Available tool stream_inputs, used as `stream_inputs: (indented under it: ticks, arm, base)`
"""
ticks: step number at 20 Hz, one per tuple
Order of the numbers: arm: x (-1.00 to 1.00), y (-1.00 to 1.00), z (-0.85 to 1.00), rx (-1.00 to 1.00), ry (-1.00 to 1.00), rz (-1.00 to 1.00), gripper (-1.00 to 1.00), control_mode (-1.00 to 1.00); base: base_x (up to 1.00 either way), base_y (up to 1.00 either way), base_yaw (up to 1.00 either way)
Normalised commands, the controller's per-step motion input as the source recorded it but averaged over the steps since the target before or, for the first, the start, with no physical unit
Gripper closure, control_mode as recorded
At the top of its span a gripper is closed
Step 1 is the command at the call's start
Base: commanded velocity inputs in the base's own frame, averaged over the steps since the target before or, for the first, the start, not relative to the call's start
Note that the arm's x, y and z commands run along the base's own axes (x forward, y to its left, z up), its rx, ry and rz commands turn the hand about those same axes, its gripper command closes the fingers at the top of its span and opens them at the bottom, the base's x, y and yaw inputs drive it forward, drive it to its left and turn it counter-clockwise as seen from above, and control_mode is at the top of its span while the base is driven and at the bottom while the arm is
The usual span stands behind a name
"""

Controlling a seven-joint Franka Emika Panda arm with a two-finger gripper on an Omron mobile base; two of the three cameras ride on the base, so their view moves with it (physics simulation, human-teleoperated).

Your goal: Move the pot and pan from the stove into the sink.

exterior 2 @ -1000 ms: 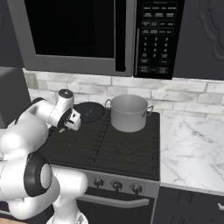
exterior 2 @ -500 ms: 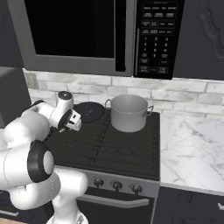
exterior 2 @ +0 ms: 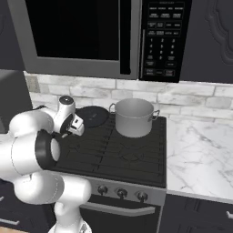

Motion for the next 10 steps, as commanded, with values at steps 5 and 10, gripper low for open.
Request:
stream_inputs:
  ticks: [5,10]
  arm:
    - [0.19,0.00,-0.13,-0.03,0.00,0.00,-1.00,-1.00]
    - [0.14,0.00,-0.12,-0.04,0.00,0.00,-1.00,-1.00]
  base:
    - [0.00,0.00,0.00]
    - [0.00,0.00,0.00]
